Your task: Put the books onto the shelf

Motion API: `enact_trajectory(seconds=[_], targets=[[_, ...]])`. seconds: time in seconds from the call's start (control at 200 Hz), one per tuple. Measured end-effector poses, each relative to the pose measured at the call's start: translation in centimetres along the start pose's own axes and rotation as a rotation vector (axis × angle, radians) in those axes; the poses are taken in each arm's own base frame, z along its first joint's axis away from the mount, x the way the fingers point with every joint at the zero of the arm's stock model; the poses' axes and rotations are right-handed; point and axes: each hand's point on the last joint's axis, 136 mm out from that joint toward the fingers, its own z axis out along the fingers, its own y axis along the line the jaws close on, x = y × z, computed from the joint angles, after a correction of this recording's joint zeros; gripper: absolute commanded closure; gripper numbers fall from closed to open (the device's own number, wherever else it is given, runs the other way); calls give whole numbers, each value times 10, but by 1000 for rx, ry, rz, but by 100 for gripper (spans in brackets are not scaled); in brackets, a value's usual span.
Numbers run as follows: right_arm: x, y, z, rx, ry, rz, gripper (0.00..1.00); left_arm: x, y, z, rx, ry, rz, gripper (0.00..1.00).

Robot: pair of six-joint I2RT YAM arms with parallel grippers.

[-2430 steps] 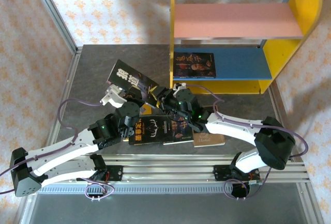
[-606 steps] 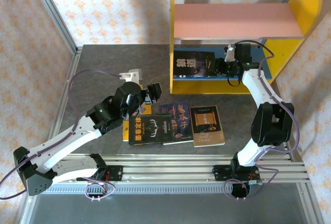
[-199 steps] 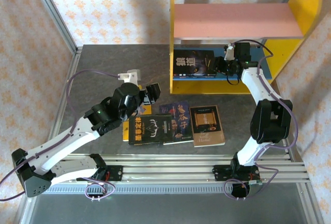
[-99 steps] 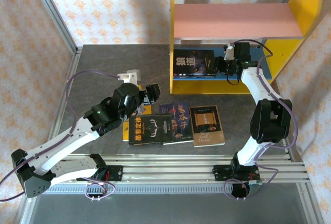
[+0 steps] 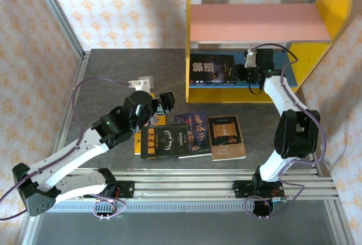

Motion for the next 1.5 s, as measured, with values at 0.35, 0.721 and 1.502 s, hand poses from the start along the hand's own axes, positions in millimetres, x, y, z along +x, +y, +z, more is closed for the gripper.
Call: enact_trajectory(seconds=[0.35,0.721,1.502], targets=[[0,-3,-1,20,-3,-41,77,0,0,0,-2,-1,0,22],[0,-4,-2,19,-4,-61,80,-3,0,-3,1,-11,-4,22],[-1,-9,-6,2,-1,-62,82,-5,2,-6,2,-19,-7,22]])
